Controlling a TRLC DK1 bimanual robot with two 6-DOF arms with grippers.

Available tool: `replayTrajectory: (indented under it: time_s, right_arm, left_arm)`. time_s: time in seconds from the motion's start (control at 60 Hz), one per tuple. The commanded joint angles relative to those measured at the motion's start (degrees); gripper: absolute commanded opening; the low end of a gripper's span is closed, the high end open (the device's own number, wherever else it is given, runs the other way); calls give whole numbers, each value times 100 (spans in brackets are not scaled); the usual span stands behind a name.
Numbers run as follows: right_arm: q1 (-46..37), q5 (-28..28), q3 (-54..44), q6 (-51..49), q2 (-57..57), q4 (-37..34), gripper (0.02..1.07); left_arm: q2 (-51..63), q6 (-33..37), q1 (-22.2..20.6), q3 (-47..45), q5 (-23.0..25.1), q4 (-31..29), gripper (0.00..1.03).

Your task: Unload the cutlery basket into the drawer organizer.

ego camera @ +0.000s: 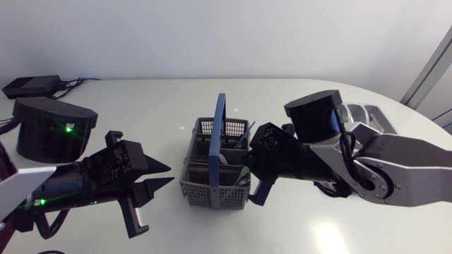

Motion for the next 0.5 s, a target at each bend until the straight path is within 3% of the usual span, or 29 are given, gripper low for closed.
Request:
replayTrajectory:
  time_s: [0.0, 0.217, 0.483]
  right_arm:
    - [59, 50, 110, -111, 93, 40, 9]
    - [155, 76, 435, -102, -12, -426, 8]
    - [243, 147, 1200, 30, -460, -1498, 8]
  left_arm:
    - [-66, -66, -32, -180, -12, 56, 28]
    - [-92, -58, -24, -206, -12, 74, 28]
    - [-92, -49, -24, -232, -12, 91, 28]
